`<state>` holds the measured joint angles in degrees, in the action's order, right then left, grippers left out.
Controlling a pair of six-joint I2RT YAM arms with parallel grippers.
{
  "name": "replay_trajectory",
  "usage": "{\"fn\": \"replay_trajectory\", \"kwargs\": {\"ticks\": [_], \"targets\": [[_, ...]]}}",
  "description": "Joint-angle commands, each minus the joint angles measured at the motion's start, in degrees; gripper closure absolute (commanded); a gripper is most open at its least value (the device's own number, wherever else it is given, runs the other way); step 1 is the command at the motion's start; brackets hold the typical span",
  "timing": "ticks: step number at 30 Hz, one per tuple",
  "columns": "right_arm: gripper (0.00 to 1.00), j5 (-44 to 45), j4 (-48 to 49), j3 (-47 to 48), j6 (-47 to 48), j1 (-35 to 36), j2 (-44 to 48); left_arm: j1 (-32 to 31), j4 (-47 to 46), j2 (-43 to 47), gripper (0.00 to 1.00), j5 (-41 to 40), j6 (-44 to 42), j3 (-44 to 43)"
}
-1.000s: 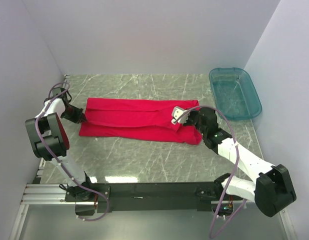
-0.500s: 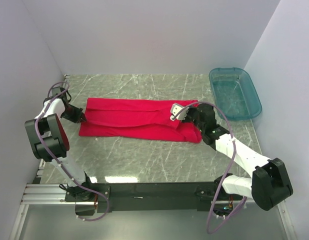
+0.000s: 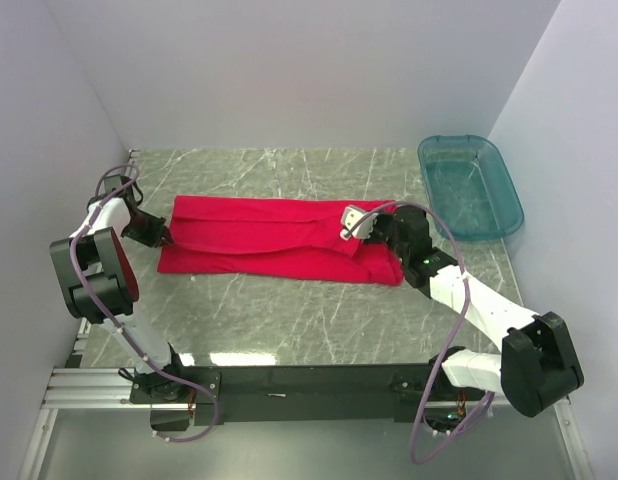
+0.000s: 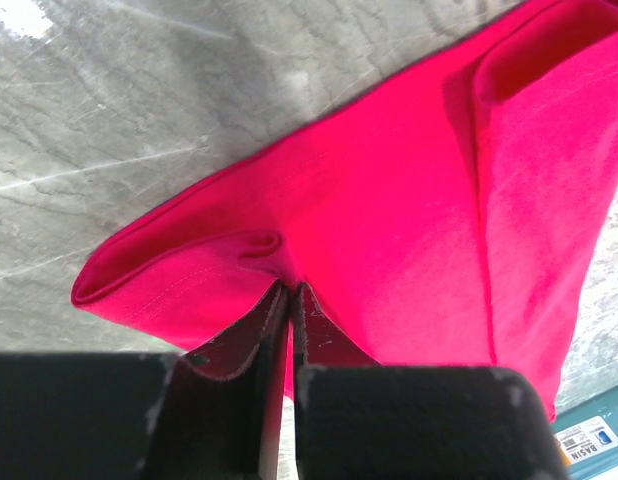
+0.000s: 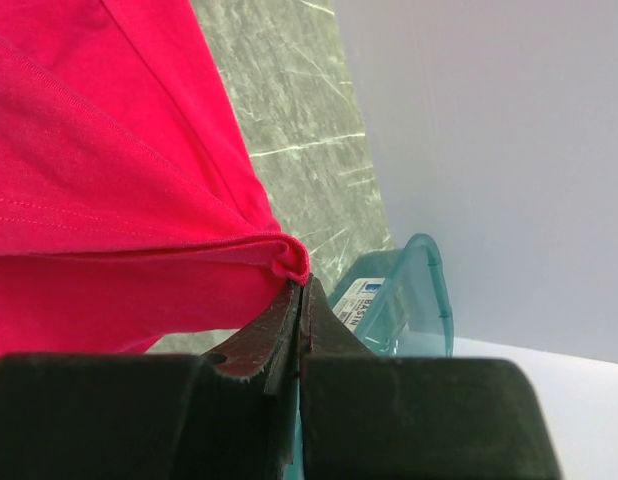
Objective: Fold and stack the t-shirts
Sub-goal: Fold the tshirt
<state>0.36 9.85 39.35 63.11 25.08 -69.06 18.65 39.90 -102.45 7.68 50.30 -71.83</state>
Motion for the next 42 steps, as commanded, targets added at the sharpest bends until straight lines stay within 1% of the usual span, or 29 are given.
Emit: {"fn": "replay_trajectory", "kwargs": {"ticks": [1,13,15,17,18,19,20,22,24,30,38,41,42], "targets": [[1.00,-0.27,3.07,2.92,-0.01,-0.65,-0.46,-0.11,-0.96,2.96,0.89,-0.92,-0.03,0.38],[1.00,-0.27,3.69,3.71,-0.09,-1.53,-2.40,-0.11,-0.70,3.40,0.87,-1.35,-0.03,0.38],[1.00,-0.19,3.69,3.80,-0.09,-1.61,-2.83,-0.11,-0.70,3.40,0.85,-1.18,-0.12,0.29],[1.00,-0.19,3.78,3.98,-0.18,-1.70,-3.19,-0.11,-1.05,3.31,0.80,-0.66,-0.21,-0.06],[1.00,-0.18,3.78,4.06,-0.18,-1.70,-3.36,-0.11,-1.14,3.40,0.70,-0.48,-0.55,-0.24],[1.00,-0.27,3.69,4.06,-0.18,-1.70,-3.54,-0.02,-1.23,3.49,0.65,-0.48,-0.64,-0.76],[1.00,-0.19,3.78,4.15,-0.18,-1.79,-3.63,-0.02,-1.92,3.66,0.56,0.05,-0.91,-0.94],[1.00,-1.32,3.78,4.15,-0.09,-1.70,-3.98,-0.02,-2.72,4.80,0.49,0.58,-1.26,-1.12],[1.00,-1.33,3.95,4.24,-0.18,-1.79,-4.33,-0.02,-4.56,5.86,0.45,1.89,-1.96,-0.94],[1.00,-1.24,4.30,4.86,-0.18,-1.79,-5.91,-0.02,-9.13,11.91,0.43,5.40,-6.52,1.25],[1.00,-0.54,5.01,6.87,-0.36,-2.05,-9.60,0.24,-15.55,21.15,0.43,8.49,-8.29,10.56],[1.00,-0.54,5.36,7.58,-0.36,-2.23,-11.18,0.24,-15.73,23.96,0.43,8.05,-8.64,12.77],[1.00,0.68,5.62,7.75,-0.45,-2.32,-11.54,0.33,-15.73,25.01,0.43,8.05,-8.90,13.73]]}}
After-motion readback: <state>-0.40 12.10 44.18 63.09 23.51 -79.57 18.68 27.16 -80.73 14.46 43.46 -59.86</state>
